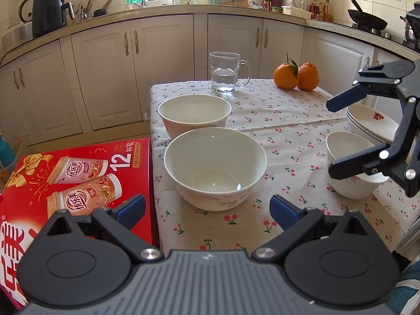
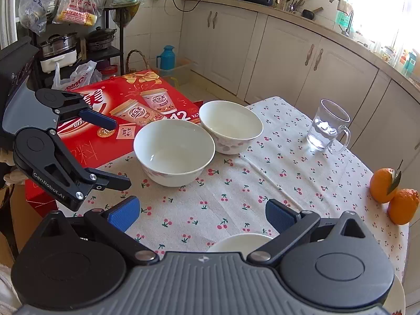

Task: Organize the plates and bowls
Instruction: 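Withdraw the left tool from the placed bowl, then close the right tool on the rim of a plain white bowl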

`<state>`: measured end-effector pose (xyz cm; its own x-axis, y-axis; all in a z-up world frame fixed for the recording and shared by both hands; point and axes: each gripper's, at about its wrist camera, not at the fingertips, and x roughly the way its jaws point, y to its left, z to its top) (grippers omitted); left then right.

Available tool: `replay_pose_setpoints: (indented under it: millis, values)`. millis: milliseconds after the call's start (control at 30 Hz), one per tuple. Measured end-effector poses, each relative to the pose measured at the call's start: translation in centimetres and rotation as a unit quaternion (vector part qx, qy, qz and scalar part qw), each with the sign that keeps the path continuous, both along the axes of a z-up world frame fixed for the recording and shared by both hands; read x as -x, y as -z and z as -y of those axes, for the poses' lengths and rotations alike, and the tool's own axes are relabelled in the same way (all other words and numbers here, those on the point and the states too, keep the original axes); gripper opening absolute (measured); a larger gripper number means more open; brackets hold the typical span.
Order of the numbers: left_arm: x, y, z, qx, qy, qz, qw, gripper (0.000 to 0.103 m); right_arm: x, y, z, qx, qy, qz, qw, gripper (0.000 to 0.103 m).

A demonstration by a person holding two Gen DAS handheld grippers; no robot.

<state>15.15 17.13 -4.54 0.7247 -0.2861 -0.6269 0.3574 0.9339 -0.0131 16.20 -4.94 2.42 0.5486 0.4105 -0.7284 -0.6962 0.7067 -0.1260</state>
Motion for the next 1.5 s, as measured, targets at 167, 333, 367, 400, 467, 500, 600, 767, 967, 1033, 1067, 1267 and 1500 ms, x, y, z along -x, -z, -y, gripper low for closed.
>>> replay_pose_setpoints:
  millis: [167, 333, 367, 400, 467, 500, 600, 767, 967, 1033, 1067, 1267, 1500]
  values:
    - [-1.3, 0.8, -0.2, 0.024, 0.022, -0.042, 0.9986, 0.100, -2.5, 0.3, -0.6, -0.026, 0.003, -0.037, 0.999, 0.103]
    - [-2.1, 1.6, 0.2, 0.023, 0.027, -0.049, 0.9982, 0.100, -4.5, 0.5, -1.3, -0.040, 0.004, -0.051, 0.998, 0.103]
    - [-2.2, 1.6, 0.2, 0.019, 0.028, -0.046, 0.9983, 0.100, -4.8, 0.5, -1.4, -0.043, 0.003, -0.055, 0.998, 0.103]
    - [-2.3, 1.6, 0.3, 0.018, 0.030, -0.042, 0.9985, 0.100, -5.3, 0.6, -1.6, -0.046, 0.002, -0.060, 0.997, 0.103]
    - [-2.6, 1.7, 0.5, 0.013, 0.032, -0.039, 0.9986, 0.100, -5.9, 0.8, -2.0, -0.050, -0.005, -0.069, 0.996, 0.103]
    - [-2.7, 1.7, 0.5, 0.012, 0.034, -0.038, 0.9986, 0.100, -6.4, 0.9, -2.4, -0.051, -0.007, -0.073, 0.996, 0.103]
    - [-3.0, 1.8, 0.8, 0.001, 0.037, -0.028, 0.9989, 0.100, -7.5, 1.4, -3.0, -0.062, -0.014, -0.088, 0.994, 0.103]
    - [-3.0, 1.9, 1.3, -0.017, 0.048, -0.004, 0.9987, 0.098, -9.1, 2.3, -3.8, -0.075, -0.021, -0.117, 0.990, 0.103]
    - [-3.0, 1.8, 1.4, -0.014, 0.058, 0.003, 0.9982, 0.086, -10.0, 3.2, -4.5, -0.070, -0.026, -0.125, 0.989, 0.093]
    - [-3.1, 1.9, 1.3, -0.011, 0.058, 0.001, 0.9983, 0.086, -10.1, 3.3, -4.6, -0.071, -0.030, -0.131, 0.988, 0.089]
    - [-3.1, 1.8, 1.3, -0.010, 0.058, 0.001, 0.9983, 0.084, -10.2, 3.4, -4.7, -0.071, -0.031, -0.133, 0.988, 0.087]
    - [-3.1, 1.8, 1.1, -0.005, 0.056, 0.001, 0.9984, 0.082, -10.8, 3.7, -5.2, -0.067, -0.036, -0.145, 0.987, 0.074]
    - [-3.2, 1.8, 0.9, -0.003, 0.058, 0.001, 0.9983, 0.082, -11.5, 4.0, -5.4, -0.071, -0.037, -0.164, 0.983, 0.071]
